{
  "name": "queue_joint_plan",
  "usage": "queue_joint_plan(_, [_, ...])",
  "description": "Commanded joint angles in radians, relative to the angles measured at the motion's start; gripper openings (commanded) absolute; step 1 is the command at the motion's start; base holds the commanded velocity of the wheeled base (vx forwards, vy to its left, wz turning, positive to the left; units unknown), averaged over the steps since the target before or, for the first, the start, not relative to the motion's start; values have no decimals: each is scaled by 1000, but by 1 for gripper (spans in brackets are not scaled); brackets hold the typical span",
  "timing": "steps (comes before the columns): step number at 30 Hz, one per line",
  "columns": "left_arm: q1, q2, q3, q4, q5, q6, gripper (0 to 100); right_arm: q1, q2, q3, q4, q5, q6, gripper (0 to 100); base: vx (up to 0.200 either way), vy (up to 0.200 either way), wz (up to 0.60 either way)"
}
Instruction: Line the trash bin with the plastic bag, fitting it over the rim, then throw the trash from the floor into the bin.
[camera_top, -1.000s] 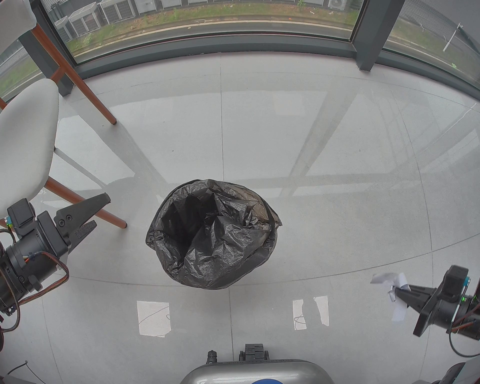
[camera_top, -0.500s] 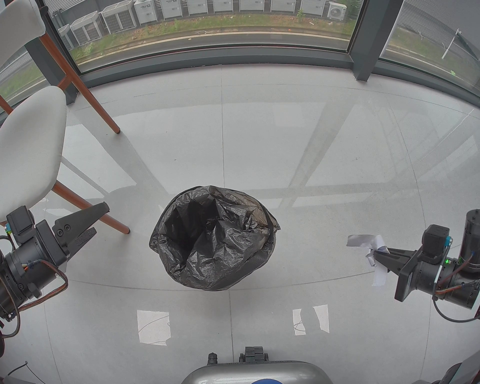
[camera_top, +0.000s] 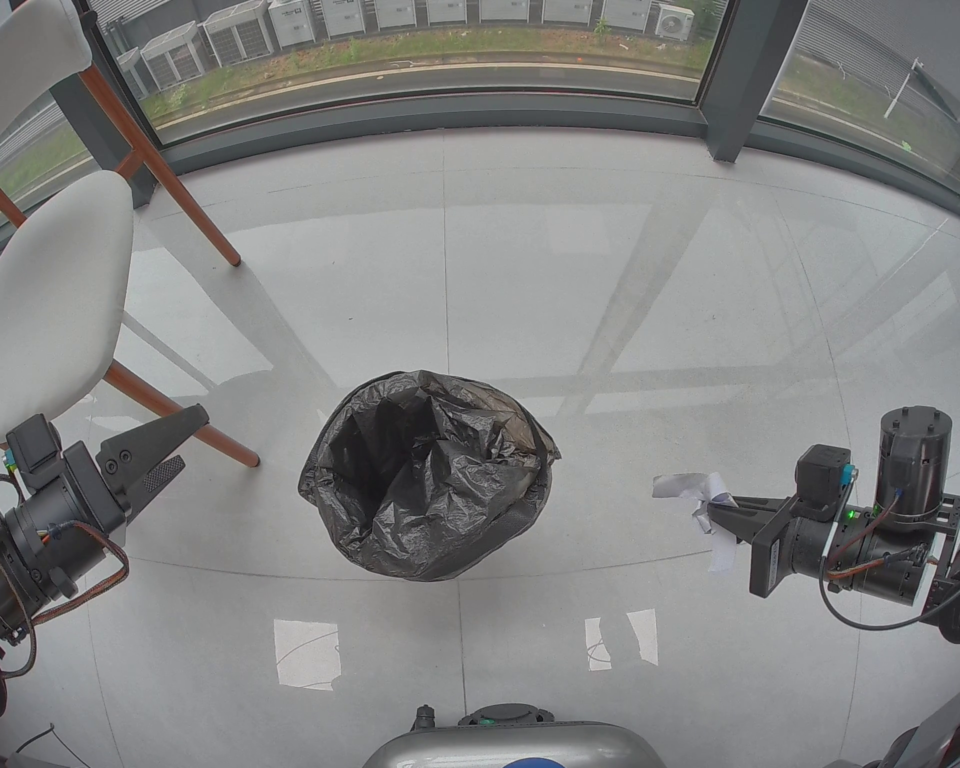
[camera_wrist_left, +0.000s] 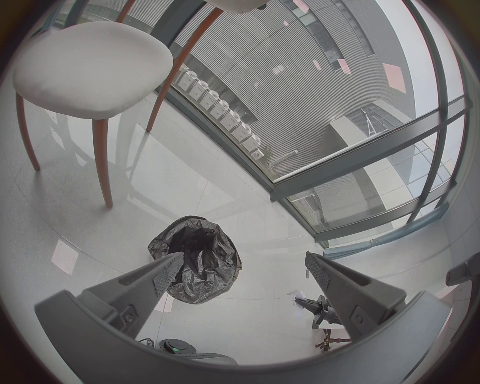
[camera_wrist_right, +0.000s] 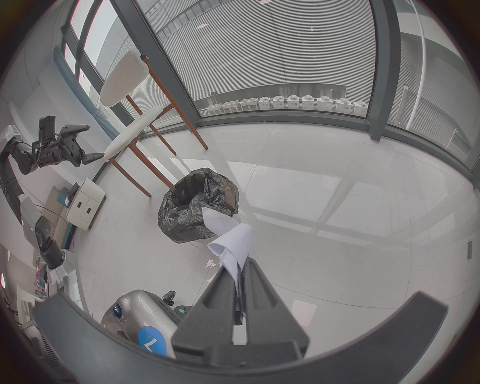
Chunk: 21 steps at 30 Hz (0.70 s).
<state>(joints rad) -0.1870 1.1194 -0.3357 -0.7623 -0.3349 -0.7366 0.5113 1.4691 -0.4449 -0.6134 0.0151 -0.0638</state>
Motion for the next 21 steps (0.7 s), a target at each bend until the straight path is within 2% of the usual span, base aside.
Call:
queue_joint_plan(1, [12, 2, 3, 0, -15, -1, 100, 3, 39, -17, 0, 0, -1, 0, 0, 0, 0])
queue_joint_plan(6, [18, -4, 17, -8, -107, 0, 100, 18, 73, -58, 0, 2, -1, 0, 0, 40, 0])
queue_joint_plan(21, [18, -7, 32, -9, -121, 5, 100, 64, 129, -95, -2, 5, -1, 0, 0, 200, 0])
